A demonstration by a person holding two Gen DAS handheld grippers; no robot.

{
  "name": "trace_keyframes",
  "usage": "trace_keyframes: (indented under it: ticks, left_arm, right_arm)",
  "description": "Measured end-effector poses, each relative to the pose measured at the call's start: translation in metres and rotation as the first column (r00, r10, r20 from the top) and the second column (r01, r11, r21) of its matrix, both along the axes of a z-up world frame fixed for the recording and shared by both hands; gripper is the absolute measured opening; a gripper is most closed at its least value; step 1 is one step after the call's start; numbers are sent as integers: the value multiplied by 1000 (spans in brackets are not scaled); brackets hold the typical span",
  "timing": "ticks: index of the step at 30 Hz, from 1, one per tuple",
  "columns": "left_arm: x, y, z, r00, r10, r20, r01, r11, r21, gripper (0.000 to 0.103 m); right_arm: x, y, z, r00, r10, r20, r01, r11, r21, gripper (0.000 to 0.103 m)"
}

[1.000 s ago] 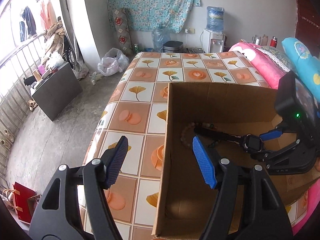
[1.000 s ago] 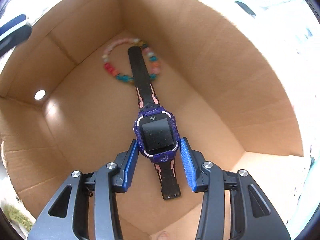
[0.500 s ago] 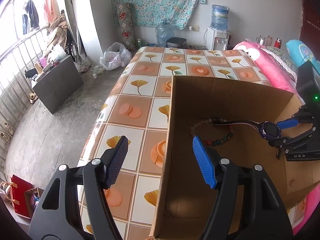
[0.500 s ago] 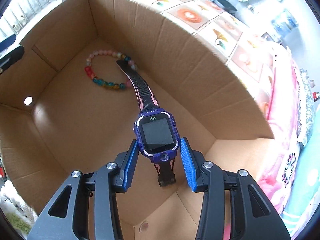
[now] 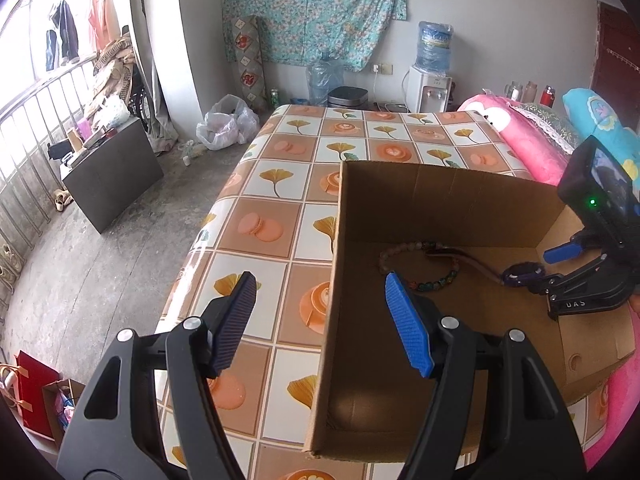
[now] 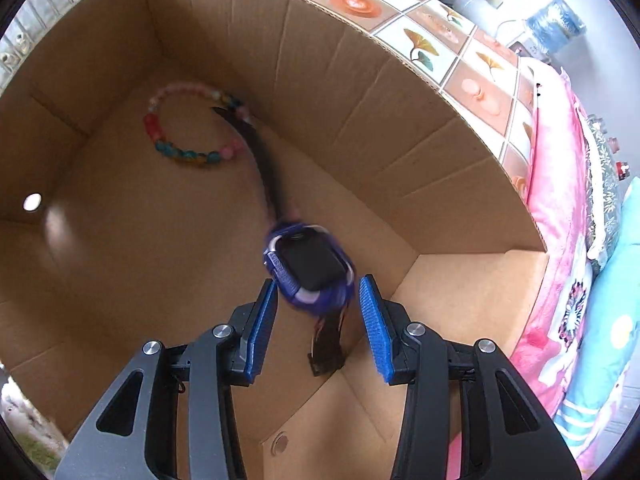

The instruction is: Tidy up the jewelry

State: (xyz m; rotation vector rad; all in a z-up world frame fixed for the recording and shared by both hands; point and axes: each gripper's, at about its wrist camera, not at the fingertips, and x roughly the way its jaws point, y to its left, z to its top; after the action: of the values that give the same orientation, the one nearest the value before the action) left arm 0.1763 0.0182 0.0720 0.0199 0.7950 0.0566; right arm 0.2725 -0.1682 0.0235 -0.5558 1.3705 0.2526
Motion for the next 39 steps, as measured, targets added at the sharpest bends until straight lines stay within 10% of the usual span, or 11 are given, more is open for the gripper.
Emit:
trace_keyframes:
  ticks: [7, 13, 26, 31, 39]
  left_arm:
    - [-14, 20, 0, 1000, 8, 19, -7, 999, -45, 64]
    - [-49, 40, 10, 997, -2, 71, 8, 996, -92, 68]
    - [-135, 62, -22, 996, -26, 91, 36, 993, -108, 79]
    - [-145, 53, -55, 997, -70, 12, 71, 984, -161, 80]
    - [-160, 18, -69, 992, -125, 18, 127, 976, -176, 80]
  right_arm:
    - [-4, 2, 11, 998, -35, 43, 34, 999, 23, 43]
    - [-34, -17, 71, 980, -102, 171, 59, 970, 238, 44]
    - [-128, -51, 96, 924, -322, 208, 86, 702, 707, 44]
    - [-107, -26, 79, 955, -218, 198, 48, 779, 626, 44]
    - [-18, 27, 7, 978, -53, -203, 143, 877, 459, 32]
